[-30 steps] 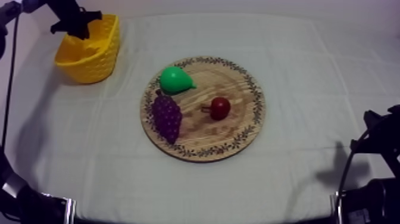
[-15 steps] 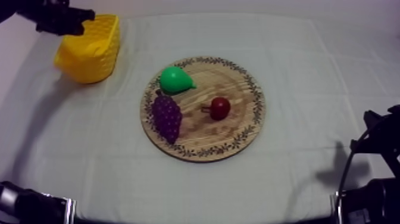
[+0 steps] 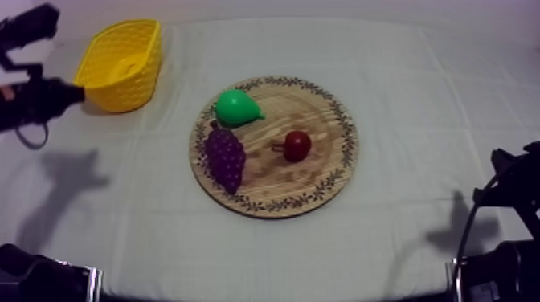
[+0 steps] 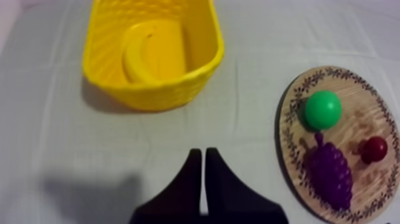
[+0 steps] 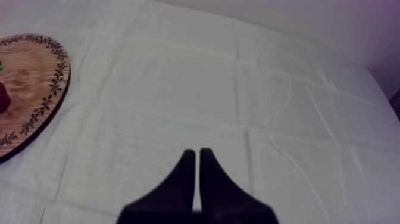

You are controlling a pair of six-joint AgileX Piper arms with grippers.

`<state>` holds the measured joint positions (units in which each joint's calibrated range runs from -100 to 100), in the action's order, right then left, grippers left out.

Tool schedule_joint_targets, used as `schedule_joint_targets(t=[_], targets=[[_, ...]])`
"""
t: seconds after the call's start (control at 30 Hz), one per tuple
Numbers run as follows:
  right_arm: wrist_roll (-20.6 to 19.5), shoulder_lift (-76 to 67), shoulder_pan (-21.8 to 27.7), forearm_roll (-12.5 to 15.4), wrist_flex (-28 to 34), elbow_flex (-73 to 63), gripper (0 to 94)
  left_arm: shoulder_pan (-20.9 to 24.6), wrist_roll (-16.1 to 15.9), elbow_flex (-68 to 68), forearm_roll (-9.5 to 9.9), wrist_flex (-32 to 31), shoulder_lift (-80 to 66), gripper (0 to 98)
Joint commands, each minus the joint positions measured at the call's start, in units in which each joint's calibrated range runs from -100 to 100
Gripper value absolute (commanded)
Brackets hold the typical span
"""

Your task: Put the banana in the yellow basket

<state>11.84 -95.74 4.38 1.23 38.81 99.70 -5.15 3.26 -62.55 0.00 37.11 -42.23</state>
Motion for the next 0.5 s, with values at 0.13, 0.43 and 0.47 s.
schedule_joint_targets(t=[0.13, 0.43, 0.47], targets=[[0.01, -0.02, -0.01, 0.01, -0.02, -0.03, 0.4, 1.75, -0.26, -17.09, -0.01, -0.13, -24.29, 0.1], [0.01, -0.02, -0.01, 0.01, -0.02, -0.03, 0.4, 1.3, 0.91, -26.93, 1.44, 4.58, -44.74, 0.1], [0.01, -0.02, -0.01, 0.01, -0.02, -0.03, 0.4, 1.25, 1.01, -27.97, 1.6, 5.03, -46.45, 0.1]])
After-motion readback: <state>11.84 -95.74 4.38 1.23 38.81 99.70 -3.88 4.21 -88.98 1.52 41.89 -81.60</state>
